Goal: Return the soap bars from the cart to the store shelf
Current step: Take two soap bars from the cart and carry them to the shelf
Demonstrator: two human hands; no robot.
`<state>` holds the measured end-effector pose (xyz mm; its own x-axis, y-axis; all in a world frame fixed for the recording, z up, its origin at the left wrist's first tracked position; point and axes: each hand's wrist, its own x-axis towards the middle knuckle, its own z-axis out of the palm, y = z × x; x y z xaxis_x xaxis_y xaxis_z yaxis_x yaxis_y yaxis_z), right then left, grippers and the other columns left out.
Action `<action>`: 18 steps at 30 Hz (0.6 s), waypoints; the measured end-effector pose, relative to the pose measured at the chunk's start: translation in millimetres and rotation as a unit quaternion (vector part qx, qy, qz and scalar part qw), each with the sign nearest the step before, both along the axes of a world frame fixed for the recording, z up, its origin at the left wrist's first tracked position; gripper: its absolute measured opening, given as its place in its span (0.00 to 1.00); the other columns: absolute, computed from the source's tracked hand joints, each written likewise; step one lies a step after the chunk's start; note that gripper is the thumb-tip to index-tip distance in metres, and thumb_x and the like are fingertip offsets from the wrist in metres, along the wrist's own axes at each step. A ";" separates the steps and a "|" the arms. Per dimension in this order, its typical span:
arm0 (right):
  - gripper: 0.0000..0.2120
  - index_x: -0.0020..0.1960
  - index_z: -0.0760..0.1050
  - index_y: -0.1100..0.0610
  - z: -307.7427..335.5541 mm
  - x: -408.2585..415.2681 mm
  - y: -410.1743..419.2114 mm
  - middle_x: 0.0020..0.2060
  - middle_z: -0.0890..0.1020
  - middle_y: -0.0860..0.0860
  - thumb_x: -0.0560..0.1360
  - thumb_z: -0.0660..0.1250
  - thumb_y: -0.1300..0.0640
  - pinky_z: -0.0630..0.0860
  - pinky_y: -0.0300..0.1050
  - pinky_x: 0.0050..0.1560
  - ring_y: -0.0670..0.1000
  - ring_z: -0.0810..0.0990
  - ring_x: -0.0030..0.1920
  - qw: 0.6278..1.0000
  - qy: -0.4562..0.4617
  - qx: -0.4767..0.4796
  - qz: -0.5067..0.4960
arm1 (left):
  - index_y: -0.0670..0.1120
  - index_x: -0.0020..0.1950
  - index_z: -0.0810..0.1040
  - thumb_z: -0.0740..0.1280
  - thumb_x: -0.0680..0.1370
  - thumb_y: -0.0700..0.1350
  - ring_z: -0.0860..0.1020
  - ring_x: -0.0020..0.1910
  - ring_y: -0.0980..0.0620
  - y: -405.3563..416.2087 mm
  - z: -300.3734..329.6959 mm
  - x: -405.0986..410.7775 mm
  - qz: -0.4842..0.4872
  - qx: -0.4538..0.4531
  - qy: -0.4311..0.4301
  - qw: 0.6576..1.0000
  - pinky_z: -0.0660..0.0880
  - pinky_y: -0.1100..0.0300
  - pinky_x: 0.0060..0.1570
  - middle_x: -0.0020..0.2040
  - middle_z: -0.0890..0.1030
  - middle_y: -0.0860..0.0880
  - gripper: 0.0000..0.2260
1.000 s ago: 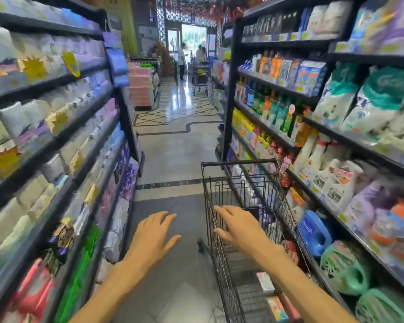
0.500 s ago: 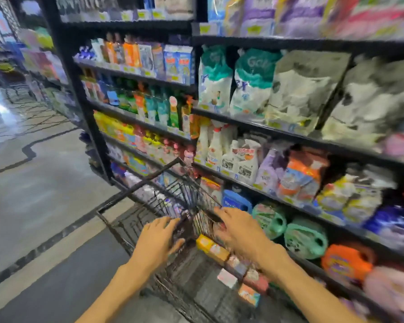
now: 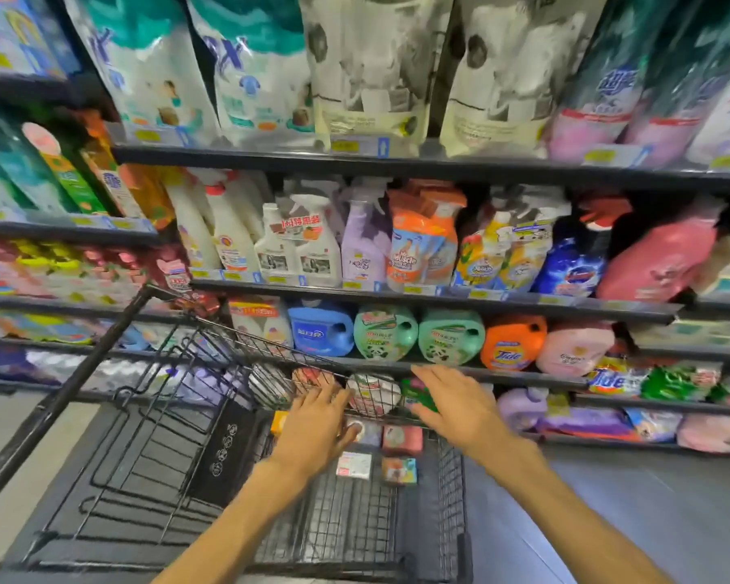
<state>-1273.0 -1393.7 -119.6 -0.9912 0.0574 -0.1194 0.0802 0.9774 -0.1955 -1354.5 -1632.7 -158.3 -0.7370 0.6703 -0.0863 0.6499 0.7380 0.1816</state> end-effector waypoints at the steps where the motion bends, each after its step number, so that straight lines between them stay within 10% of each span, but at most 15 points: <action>1: 0.31 0.78 0.58 0.50 -14.8 -1.0 2.4 0.70 0.70 0.49 0.79 0.62 0.42 0.71 0.51 0.65 0.54 0.70 0.68 1.000 -0.006 -0.005 -0.013 | 0.51 0.75 0.66 0.60 0.80 0.60 0.71 0.67 0.44 4.3 -12.9 -5.1 -0.002 -0.005 -0.013 1.000 0.71 0.48 0.62 0.69 0.72 0.48 0.25; 12: 0.24 0.73 0.68 0.52 -200.0 -5.7 -5.9 0.62 0.77 0.52 0.79 0.59 0.46 0.76 0.46 0.56 0.54 0.78 0.58 0.973 -0.155 -0.087 -0.150 | 0.50 0.79 0.56 0.57 0.83 0.57 0.69 0.71 0.42 13.1 -224.6 -47.8 0.008 -0.132 -0.208 0.969 0.71 0.46 0.65 0.78 0.60 0.46 0.26; 18: 0.24 0.76 0.63 0.50 -294.4 -17.6 -11.2 0.71 0.71 0.49 0.81 0.59 0.48 0.69 0.47 0.67 0.53 0.71 0.69 0.960 -0.212 -0.086 -0.159 | 0.50 0.75 0.63 0.61 0.82 0.51 0.75 0.65 0.44 20.0 -346.4 -59.4 0.044 -0.154 -0.254 0.954 0.77 0.49 0.56 0.73 0.67 0.46 0.22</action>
<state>-1290.6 -1404.8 -414.0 -0.7871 0.2925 -0.5431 0.4771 0.8468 -0.2353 -1413.9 -1612.7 -504.6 -0.5997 0.4929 -0.6304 0.4693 0.8547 0.2219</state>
